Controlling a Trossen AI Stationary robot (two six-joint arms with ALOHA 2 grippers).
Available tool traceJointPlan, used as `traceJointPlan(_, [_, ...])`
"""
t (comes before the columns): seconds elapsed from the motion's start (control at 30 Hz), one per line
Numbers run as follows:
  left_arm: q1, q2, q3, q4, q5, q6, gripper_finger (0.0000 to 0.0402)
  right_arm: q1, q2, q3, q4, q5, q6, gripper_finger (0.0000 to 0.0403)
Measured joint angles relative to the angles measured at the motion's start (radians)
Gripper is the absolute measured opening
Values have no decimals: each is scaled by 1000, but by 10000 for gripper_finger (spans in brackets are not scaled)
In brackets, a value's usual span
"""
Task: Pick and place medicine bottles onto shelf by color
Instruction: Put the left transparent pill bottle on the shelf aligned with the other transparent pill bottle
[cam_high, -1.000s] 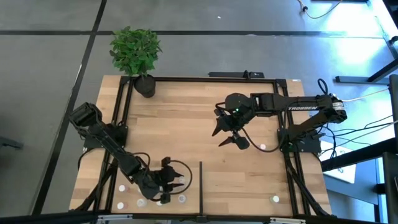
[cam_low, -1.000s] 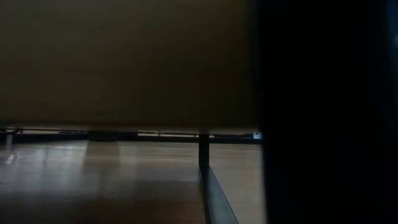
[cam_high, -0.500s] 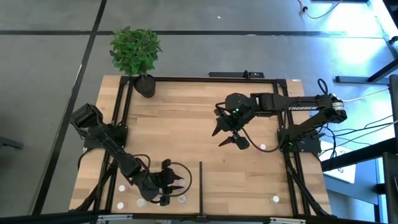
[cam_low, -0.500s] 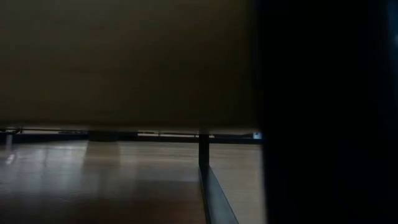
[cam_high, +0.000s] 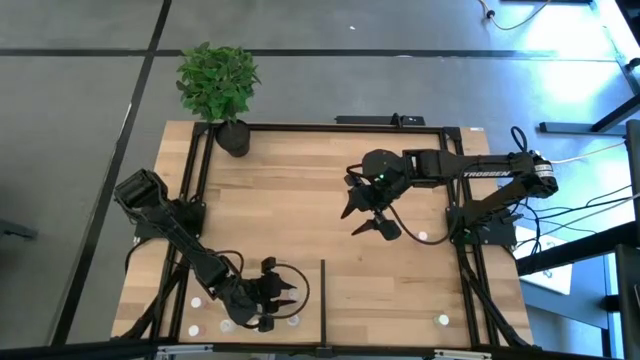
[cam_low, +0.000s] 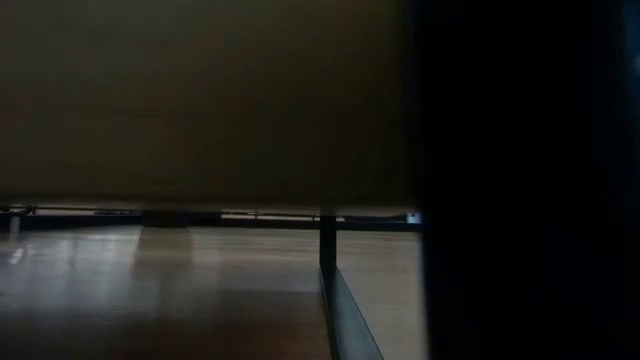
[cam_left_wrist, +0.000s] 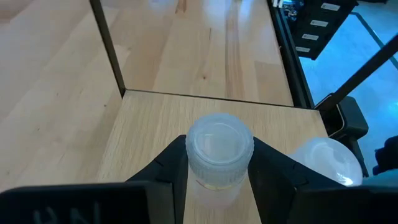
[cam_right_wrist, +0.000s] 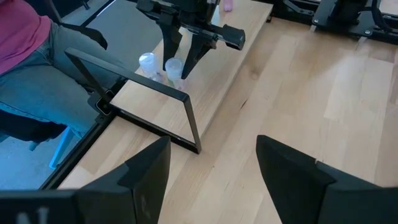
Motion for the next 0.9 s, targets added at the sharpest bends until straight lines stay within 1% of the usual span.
traceJointPlan(0.43, [0, 0, 0, 1, 0, -17, 123, 0, 0, 0, 0, 0, 0, 239])
traceJointPlan(0.9, [-1, 0, 0, 0, 0, -20, 147, 0, 0, 0, 0, 0, 0, 239])
